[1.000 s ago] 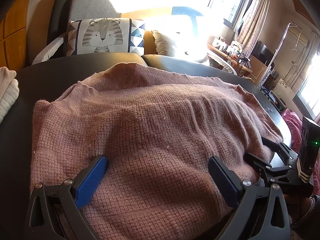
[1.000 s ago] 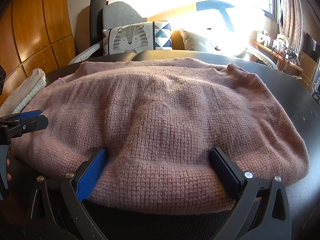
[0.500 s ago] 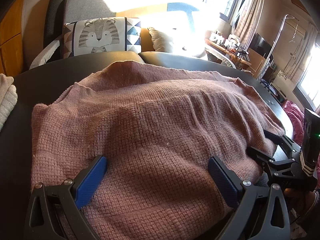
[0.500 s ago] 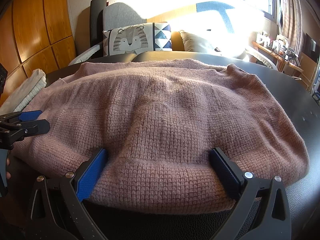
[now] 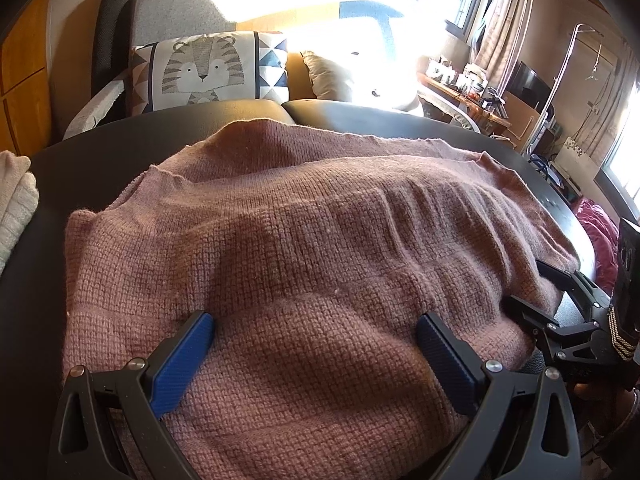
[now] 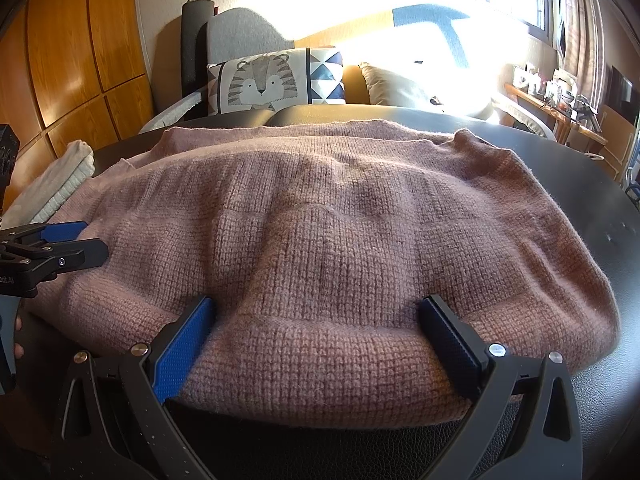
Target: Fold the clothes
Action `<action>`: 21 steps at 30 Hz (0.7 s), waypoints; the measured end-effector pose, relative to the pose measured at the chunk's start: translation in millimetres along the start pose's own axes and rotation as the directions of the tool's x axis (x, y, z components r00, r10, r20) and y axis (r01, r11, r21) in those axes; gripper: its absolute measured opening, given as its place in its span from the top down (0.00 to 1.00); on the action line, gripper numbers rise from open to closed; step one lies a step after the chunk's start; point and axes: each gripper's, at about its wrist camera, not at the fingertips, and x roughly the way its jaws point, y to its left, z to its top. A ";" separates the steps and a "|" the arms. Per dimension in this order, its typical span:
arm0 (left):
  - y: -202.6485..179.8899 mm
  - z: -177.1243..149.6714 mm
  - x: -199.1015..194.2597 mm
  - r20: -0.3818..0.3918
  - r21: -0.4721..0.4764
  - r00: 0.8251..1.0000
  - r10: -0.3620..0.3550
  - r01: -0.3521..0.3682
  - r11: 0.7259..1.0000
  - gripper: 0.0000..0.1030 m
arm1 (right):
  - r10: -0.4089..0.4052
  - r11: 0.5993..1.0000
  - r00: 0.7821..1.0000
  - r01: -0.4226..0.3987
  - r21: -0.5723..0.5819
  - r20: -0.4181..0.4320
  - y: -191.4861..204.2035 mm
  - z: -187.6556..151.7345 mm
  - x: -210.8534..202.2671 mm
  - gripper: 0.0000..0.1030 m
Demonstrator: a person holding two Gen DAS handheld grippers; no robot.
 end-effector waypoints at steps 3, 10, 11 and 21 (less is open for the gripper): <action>0.6 0.3 -0.2 0.001 -0.010 1.000 0.000 0.000 1.000 0.00 | -0.001 1.000 1.000 0.001 0.000 0.001 -0.1 -0.1 0.1 0.00; -0.2 2.8 -1.8 -0.002 -0.011 1.000 0.007 -0.007 1.000 0.00 | 0.003 1.000 1.000 -0.003 0.003 -0.001 -0.8 0.7 0.3 0.00; -3.3 4.2 -4.3 0.004 -0.002 1.000 0.005 -0.005 1.000 0.00 | 0.003 1.000 1.000 -0.003 0.003 -0.006 -0.6 1.4 0.2 0.00; -51.0 30.1 -1.5 0.039 0.106 0.997 -0.073 0.068 0.992 0.00 | -0.123 0.992 0.992 0.123 -0.012 0.004 -13.3 28.9 -13.0 0.00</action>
